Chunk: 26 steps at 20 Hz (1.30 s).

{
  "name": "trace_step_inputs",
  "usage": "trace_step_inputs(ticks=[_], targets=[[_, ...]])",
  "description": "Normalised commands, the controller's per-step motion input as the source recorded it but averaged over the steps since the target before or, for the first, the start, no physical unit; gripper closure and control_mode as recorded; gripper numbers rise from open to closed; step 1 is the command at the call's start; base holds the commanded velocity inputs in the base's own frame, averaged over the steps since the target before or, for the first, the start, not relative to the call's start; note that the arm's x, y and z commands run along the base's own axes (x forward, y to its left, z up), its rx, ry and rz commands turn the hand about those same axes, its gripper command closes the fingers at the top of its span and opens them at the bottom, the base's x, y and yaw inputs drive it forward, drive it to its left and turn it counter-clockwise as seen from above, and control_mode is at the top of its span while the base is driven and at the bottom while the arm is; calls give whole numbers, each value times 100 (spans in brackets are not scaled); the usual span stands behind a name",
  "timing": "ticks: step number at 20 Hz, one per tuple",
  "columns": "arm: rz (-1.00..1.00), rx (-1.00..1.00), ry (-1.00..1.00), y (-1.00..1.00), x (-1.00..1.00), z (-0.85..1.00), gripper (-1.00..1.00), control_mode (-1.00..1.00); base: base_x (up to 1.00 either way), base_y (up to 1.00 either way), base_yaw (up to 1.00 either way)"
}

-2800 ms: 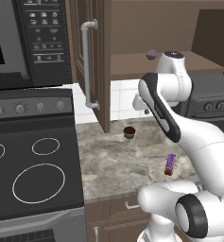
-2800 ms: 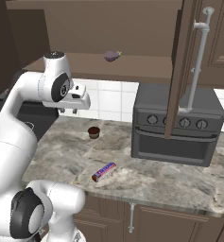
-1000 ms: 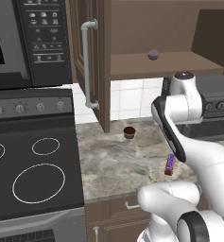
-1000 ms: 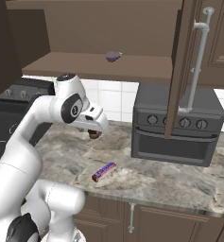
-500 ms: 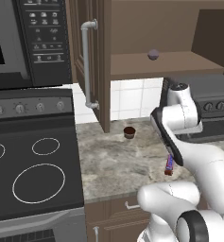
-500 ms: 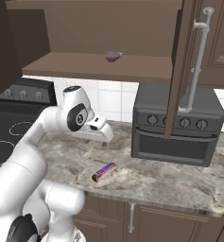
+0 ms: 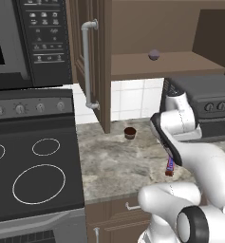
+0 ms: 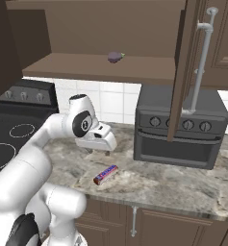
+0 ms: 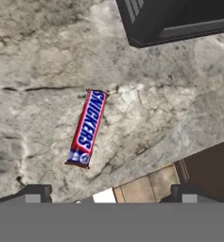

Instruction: Pick the bar and honey bottle from the counter and place them in the cabinets closest to them.

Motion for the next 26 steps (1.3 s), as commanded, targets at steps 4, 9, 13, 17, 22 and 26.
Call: trace_step_inputs(ticks=[4,9,13,17,22,26], targets=[[0,0,10,0,0,-32,-100,-100,0,0,0],[0,0,9,-2,1,-37,-100,-100,0,0,0],[0,0,4,-1,5,-41,-100,-100,0,0,0],[0,2,0,-3,5,-41,-100,-100,0,0,0],[0,9,0,-10,4,-37,-100,-100,0,0,0],[0,9,-3,-13,8,-29,-100,-100,0,0,0]])
